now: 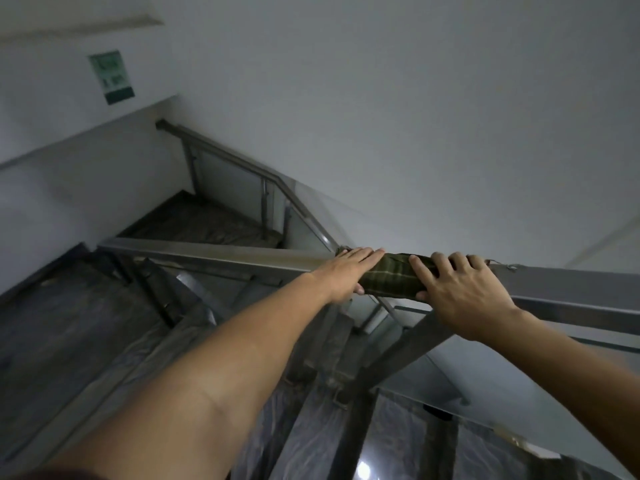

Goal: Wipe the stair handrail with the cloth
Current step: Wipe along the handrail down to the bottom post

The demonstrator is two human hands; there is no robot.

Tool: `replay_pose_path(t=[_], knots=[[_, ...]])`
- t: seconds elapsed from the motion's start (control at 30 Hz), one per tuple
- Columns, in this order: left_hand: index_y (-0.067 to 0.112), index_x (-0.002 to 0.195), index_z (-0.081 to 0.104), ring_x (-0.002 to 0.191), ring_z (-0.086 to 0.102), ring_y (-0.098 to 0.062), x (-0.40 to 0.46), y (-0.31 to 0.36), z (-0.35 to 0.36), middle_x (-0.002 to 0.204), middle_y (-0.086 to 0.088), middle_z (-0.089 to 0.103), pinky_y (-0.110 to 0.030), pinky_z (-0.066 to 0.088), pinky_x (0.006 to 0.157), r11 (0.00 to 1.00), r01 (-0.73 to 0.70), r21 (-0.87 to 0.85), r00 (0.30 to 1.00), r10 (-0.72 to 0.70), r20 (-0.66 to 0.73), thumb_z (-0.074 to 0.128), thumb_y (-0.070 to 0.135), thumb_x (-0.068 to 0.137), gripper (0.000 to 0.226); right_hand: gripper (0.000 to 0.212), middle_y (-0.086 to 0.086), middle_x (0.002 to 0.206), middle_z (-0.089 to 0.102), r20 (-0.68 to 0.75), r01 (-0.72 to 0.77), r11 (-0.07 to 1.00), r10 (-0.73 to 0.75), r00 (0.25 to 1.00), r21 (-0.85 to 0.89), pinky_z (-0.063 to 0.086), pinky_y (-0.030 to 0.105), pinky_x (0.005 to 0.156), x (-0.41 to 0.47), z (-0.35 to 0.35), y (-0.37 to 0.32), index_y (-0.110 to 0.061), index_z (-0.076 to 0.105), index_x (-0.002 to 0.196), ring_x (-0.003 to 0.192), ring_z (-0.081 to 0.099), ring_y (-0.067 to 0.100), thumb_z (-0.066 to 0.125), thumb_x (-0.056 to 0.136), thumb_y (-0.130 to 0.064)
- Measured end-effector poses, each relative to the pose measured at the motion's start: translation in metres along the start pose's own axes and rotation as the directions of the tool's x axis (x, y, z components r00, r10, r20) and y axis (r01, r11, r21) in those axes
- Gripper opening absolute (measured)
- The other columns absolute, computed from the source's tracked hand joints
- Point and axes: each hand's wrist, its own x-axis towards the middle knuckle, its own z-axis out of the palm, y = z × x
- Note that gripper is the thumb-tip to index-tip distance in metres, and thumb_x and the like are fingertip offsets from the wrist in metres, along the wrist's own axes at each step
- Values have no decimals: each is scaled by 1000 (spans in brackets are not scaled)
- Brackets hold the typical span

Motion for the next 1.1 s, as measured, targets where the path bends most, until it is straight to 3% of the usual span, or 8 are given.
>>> replay_pose_path(t=[0.13,0.37,0.6,0.7,0.83,1.1], knots=[[28,152,1,148,7,-18,-10,-73,9,162,-1,7,-38,9,121,998,60,-19,998,-60,18,61,10,88,89,64,20,131,50,-5,17,999,-17,1000,29,44,48,89,53,0,-53,-13,19,149,107,53,39,24,96,-49],[31,151,1,149,6,-19,-30,-233,36,162,-3,8,-42,13,121,993,109,-48,994,-107,29,61,10,89,89,64,21,135,45,10,54,996,-54,998,65,41,49,97,167,-4,-166,-11,11,149,115,48,40,25,98,-47],[27,152,6,149,5,-18,-46,-379,58,162,-6,9,-32,5,120,985,132,-110,991,-130,21,61,5,88,87,63,22,133,46,31,90,989,-94,995,120,40,48,98,273,-7,-268,-8,13,148,116,47,39,28,99,-44],[26,152,8,149,8,-20,-52,-437,69,161,-9,14,-38,10,122,986,132,-107,991,-132,6,62,6,87,86,62,23,135,44,37,108,984,-114,993,140,38,48,100,312,-6,-307,-8,13,148,118,46,39,28,99,-43],[25,152,10,148,12,-24,-61,-508,81,159,-12,19,-45,17,120,987,126,-99,992,-128,-18,59,4,85,85,62,24,134,45,25,115,981,-121,992,154,39,47,98,363,-7,-358,-8,14,148,117,46,40,30,99,-41],[21,151,15,148,13,-23,-81,-645,99,159,-12,20,-39,12,121,982,136,-132,989,-142,-41,61,7,87,81,62,24,129,48,22,115,981,-120,993,156,41,46,92,463,-6,-459,-7,18,147,111,49,39,31,97,-42]])
